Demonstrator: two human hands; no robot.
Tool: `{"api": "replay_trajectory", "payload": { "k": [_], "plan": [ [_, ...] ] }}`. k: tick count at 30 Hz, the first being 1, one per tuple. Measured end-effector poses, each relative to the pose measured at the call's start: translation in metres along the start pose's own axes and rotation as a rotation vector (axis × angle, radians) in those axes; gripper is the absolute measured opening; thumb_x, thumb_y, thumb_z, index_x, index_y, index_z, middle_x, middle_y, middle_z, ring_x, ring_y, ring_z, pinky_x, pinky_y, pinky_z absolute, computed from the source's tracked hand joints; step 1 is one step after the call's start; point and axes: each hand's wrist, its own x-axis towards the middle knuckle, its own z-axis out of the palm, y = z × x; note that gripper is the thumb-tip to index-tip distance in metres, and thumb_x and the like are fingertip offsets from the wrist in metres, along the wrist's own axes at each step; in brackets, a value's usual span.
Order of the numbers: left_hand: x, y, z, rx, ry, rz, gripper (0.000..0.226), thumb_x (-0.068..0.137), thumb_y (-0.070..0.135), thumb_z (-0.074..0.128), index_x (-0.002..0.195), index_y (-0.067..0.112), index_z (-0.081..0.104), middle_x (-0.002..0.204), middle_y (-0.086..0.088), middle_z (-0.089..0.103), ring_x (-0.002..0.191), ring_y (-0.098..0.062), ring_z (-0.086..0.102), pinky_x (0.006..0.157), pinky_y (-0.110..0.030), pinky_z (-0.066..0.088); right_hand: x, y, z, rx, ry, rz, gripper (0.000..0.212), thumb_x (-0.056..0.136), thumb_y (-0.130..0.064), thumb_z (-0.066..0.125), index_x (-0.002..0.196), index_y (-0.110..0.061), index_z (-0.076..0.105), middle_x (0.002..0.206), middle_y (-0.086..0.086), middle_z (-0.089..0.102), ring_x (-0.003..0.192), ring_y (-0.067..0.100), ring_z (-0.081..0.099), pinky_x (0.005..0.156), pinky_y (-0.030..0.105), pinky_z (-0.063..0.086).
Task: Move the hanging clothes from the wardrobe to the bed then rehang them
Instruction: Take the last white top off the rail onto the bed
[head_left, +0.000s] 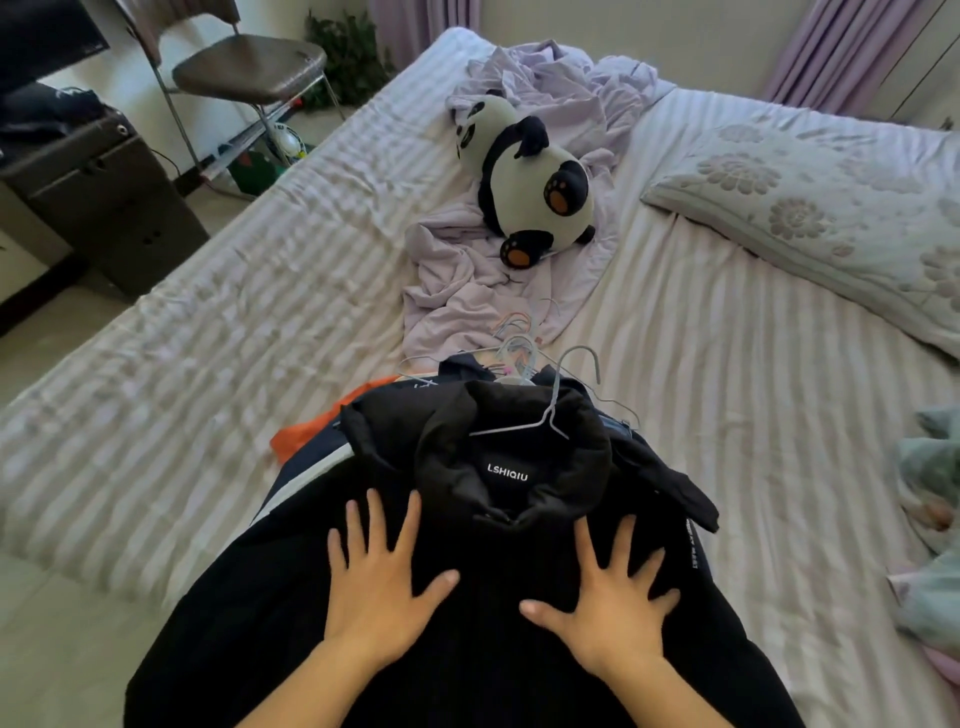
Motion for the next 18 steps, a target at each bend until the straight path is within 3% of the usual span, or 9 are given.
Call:
{"api": "replay_trajectory", "payload": {
  "k": [2,5,8,10,11,13,16,18],
  "plan": [
    [-0.031,-0.007,-0.009,-0.046,-0.008,0.054,0.089,0.079,0.085,0.017,0.151,0.04,-0.01,0.156,-0.01,-0.021,0.145,-0.025,-0.025,0.117,-0.041,-0.014,-0.013,0.001,-0.009,-0.01,-0.01,-0.005,0.116,0.069,-0.087,0.048,0.145,-0.045,-0.029,0.156,0.01,-0.032,0.144,0.051,-0.012,0.111,0.07,0.012],
    [-0.079,-0.029,-0.012,0.014,-0.108,0.185,0.087,0.081,0.082,0.03,0.152,0.032,0.026,0.158,-0.018,0.022,0.15,-0.025,-0.004,0.115,-0.037,-0.001,-0.048,0.001,-0.018,-0.039,0.005,-0.038,0.099,0.083,-0.076,0.043,0.15,-0.04,-0.02,0.16,0.007,-0.025,0.147,0.045,-0.011,0.113,0.068,0.01],
    [-0.105,-0.054,-0.012,0.059,-0.205,0.228,0.114,0.062,0.085,0.046,0.155,0.027,0.016,0.158,-0.016,0.024,0.15,-0.019,-0.009,0.117,-0.034,-0.002,-0.096,-0.002,-0.015,-0.107,0.014,-0.071,0.09,0.091,-0.065,0.043,0.153,-0.034,-0.014,0.162,0.003,-0.019,0.149,0.038,-0.011,0.116,0.064,0.008],
    [-0.121,-0.052,-0.054,0.022,-0.296,0.203,0.108,0.063,0.08,0.047,0.153,0.028,0.019,0.155,-0.014,0.031,0.148,-0.014,-0.014,0.114,-0.03,-0.013,-0.125,-0.007,-0.015,-0.168,-0.037,-0.095,0.086,0.093,-0.061,0.045,0.156,-0.031,-0.006,0.164,0.002,-0.013,0.149,0.037,-0.01,0.116,0.063,0.007],
    [-0.129,-0.049,-0.07,-0.003,-0.271,0.198,0.1,0.071,0.074,0.047,0.154,0.027,0.017,0.159,-0.011,0.021,0.148,-0.012,-0.014,0.113,-0.03,-0.017,-0.139,-0.011,-0.017,-0.188,-0.069,-0.101,0.084,0.094,-0.059,0.046,0.156,-0.03,-0.001,0.164,0.003,-0.009,0.149,0.037,-0.009,0.116,0.062,0.007],
    [-0.145,-0.048,-0.103,-0.118,-0.361,0.117,0.089,0.081,0.065,0.046,0.155,0.027,0.015,0.162,-0.007,0.014,0.15,-0.017,0.003,0.119,-0.035,-0.005,-0.17,-0.021,-0.029,-0.156,-0.099,-0.096,0.079,0.094,-0.056,0.048,0.156,-0.028,0.008,0.164,0.004,0.003,0.15,0.034,0.003,0.117,0.058,0.012],
    [-0.176,-0.061,-0.168,-0.24,-0.378,0.057,0.083,0.079,0.063,0.05,0.152,0.03,0.027,0.156,0.002,0.034,0.142,-0.019,0.033,0.115,-0.034,0.026,-0.227,-0.04,-0.06,-0.025,-0.036,-0.131,0.066,0.094,-0.051,0.05,0.149,-0.021,0.031,0.152,0.001,0.039,0.139,0.024,0.037,0.112,0.041,0.034],
    [-0.199,-0.079,-0.21,-0.273,-0.354,0.083,0.084,0.075,0.064,0.052,0.15,0.029,0.034,0.154,0.003,0.037,0.14,-0.019,0.037,0.112,-0.035,0.033,-0.272,-0.056,-0.088,0.002,-0.015,-0.165,0.056,0.095,-0.05,0.052,0.14,-0.019,0.044,0.137,0.0,0.054,0.125,0.018,0.053,0.103,0.033,0.044]
  ]
}}
